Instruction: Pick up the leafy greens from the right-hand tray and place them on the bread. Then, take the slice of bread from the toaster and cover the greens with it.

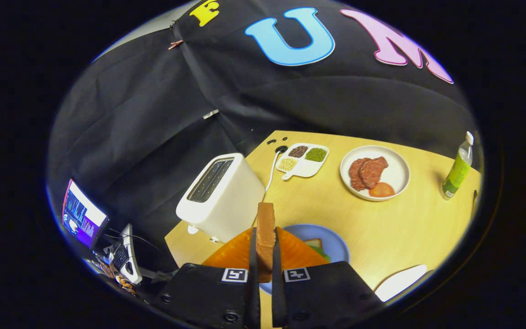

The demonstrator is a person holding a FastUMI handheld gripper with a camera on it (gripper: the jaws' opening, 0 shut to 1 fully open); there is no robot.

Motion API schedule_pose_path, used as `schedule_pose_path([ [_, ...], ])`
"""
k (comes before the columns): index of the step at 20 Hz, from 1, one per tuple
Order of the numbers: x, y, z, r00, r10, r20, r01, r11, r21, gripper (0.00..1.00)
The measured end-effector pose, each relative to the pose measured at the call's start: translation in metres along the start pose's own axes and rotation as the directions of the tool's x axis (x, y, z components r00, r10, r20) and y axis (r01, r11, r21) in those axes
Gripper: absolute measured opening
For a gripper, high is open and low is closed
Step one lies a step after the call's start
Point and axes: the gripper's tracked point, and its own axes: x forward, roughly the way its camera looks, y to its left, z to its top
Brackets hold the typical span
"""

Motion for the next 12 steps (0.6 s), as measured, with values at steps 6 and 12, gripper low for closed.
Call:
schedule_pose_path([
  [6, 0.029, -0.014, -0.041, 0.997, 0.004, -0.075, -0.002, 1.000, 0.031, 0.14],
  [12, 0.030, -0.048, -0.056, 0.993, -0.049, -0.106, 0.059, 0.994, 0.089, 0.16],
])
